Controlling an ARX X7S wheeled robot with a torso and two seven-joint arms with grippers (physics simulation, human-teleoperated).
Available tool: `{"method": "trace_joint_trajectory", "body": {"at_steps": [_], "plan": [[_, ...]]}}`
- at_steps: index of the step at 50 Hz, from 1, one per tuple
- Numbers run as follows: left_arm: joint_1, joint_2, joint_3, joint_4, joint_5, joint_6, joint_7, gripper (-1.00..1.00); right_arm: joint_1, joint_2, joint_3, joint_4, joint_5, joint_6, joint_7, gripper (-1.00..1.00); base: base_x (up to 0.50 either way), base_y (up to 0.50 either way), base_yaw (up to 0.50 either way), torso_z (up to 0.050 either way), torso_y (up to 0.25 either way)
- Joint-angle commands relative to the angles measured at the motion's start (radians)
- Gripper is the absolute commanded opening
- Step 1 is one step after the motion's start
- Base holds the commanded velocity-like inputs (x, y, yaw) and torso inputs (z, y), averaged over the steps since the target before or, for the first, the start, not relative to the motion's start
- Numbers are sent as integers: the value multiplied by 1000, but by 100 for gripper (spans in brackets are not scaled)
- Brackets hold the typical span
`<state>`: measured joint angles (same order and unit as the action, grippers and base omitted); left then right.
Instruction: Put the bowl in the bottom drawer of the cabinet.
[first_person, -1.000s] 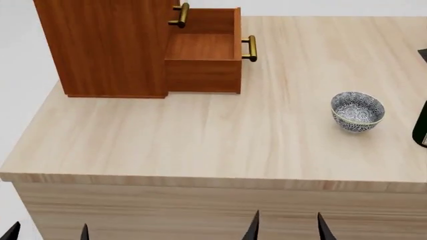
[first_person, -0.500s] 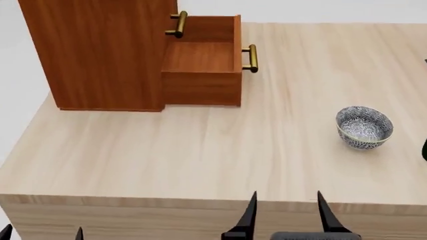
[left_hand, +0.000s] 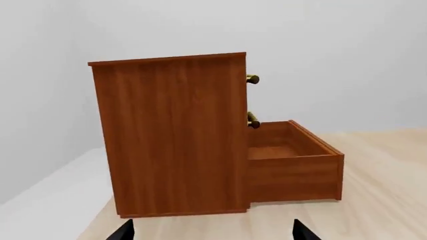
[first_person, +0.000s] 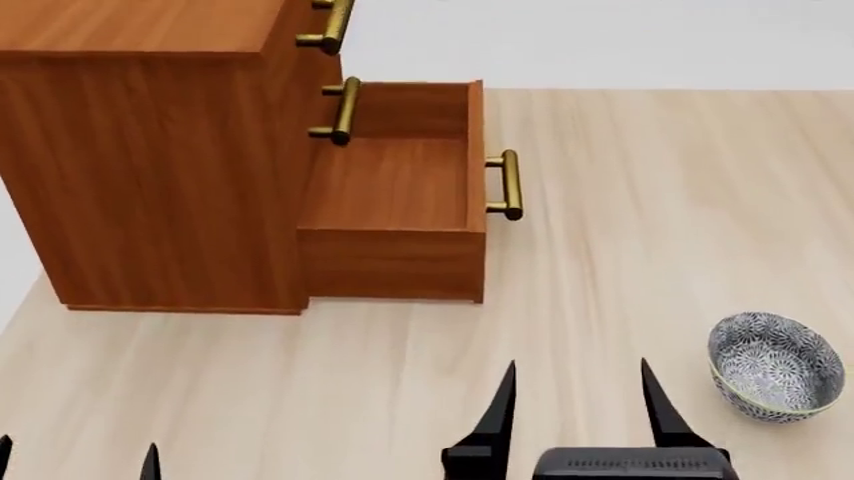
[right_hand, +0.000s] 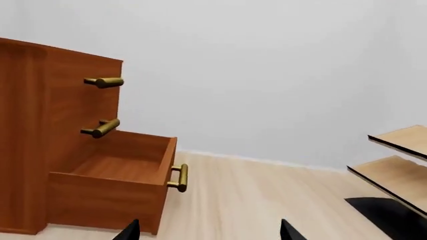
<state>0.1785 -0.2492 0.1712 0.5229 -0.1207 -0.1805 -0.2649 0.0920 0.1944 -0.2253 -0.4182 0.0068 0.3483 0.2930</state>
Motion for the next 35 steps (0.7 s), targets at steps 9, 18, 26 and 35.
{"method": "trace_joint_trajectory", "body": {"at_steps": [9,18,26,35], "plan": [[13,-15,14,9,-11,15,-11,100,17,10,-2,-6,5,13,14,100,500,0,0,50,0],[22,-18,8,0,-19,54,-19,100,28,13,-8,-5,11,22,14,100,500,0,0,44,0],[25,-27,14,-1,-18,65,-20,100,38,13,-12,5,16,25,16,100,500,0,0,0,0],[31,-33,22,-9,-20,66,-23,100,44,14,-19,25,19,18,20,100,500,0,0,0,0]]}}
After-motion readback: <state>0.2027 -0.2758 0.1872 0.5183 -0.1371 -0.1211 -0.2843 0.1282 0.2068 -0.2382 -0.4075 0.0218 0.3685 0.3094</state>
